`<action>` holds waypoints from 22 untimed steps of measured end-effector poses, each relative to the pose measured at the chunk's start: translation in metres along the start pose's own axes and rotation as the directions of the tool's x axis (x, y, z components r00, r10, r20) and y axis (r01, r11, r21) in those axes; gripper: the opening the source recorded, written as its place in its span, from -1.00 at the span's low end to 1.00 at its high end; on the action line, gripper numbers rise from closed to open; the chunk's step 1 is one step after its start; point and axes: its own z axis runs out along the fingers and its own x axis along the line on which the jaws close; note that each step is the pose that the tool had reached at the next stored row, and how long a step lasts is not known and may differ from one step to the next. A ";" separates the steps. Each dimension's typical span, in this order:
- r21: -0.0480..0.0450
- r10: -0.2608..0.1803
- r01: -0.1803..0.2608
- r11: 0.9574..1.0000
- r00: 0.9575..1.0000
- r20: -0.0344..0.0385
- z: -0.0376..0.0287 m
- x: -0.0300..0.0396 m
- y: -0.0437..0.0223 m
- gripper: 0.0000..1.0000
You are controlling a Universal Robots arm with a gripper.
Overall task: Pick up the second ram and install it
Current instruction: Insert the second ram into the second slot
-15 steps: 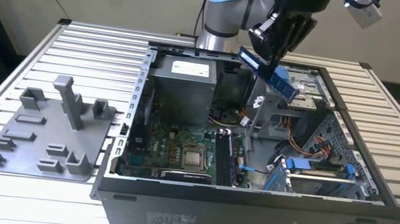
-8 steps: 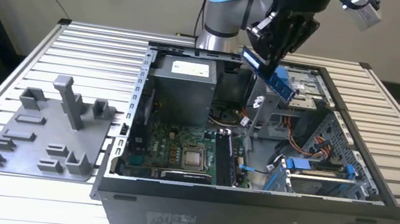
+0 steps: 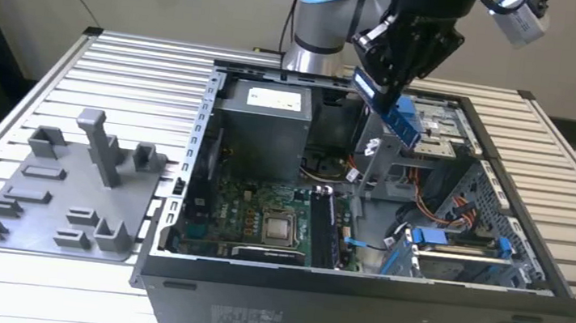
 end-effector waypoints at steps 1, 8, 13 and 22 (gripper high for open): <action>0.000 0.014 -0.014 1.000 1.000 0.001 0.0000 0.0000 0.0000 -0.72; 0.002 0.114 -0.114 0.993 0.993 0.004 0.0004 0.0000 0.0000 -0.72; 0.002 0.187 -0.187 0.982 0.982 0.007 0.0007 0.0000 0.0000 -0.72; 0.003 0.311 -0.311 0.950 0.950 0.012 0.0011 0.0000 0.0000 -0.72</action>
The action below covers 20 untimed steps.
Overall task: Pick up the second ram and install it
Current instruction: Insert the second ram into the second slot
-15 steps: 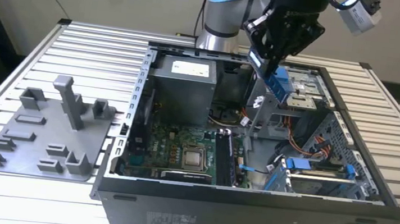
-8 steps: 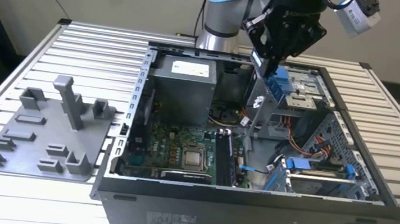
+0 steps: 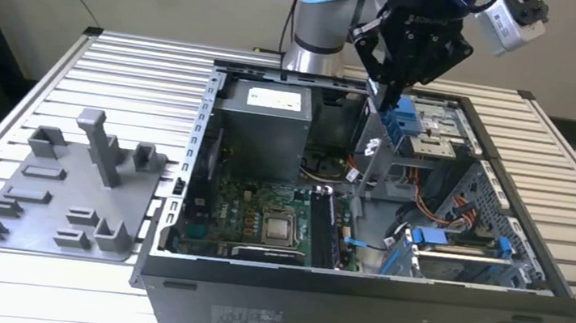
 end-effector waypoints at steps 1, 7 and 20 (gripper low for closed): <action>0.000 0.012 -0.012 1.000 1.000 0.000 0.0000 0.0000 0.0000 -0.72; 0.001 0.082 -0.082 0.997 0.997 0.003 0.0001 0.0000 0.0000 -0.72; 0.002 0.124 -0.124 0.992 0.992 0.005 0.0016 0.0000 0.0000 -0.72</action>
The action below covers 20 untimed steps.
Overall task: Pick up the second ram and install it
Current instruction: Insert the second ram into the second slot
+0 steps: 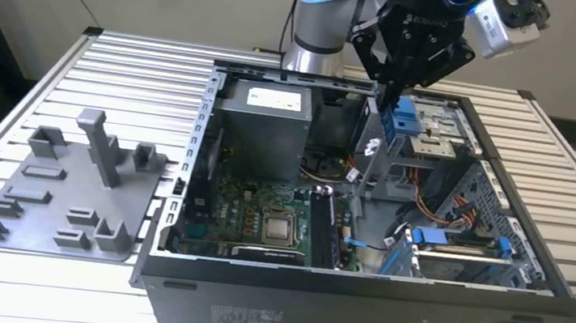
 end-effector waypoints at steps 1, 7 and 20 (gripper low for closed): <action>0.000 0.000 0.000 1.000 1.000 0.000 0.0010 0.0000 -0.0001 -0.72; 0.001 0.006 -0.006 1.000 1.000 0.000 0.0092 0.0002 -0.0006 -0.72; 0.003 0.010 -0.010 1.000 1.000 -0.001 0.0237 0.0003 -0.0124 -0.72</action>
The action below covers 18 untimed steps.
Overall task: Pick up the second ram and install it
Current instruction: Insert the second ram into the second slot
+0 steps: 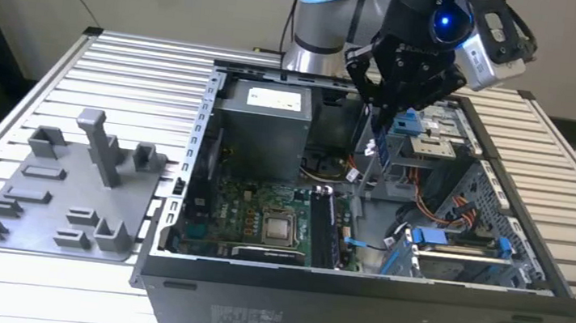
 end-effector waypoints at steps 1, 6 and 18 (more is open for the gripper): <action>0.001 0.000 0.000 1.000 1.000 0.000 0.0011 0.0000 -0.0010 -0.72; 0.003 0.002 -0.002 1.000 1.000 0.000 0.0074 0.0000 -0.0041 -0.72; 0.016 0.007 -0.007 1.000 1.000 0.001 0.0225 0.0002 -0.0054 -0.72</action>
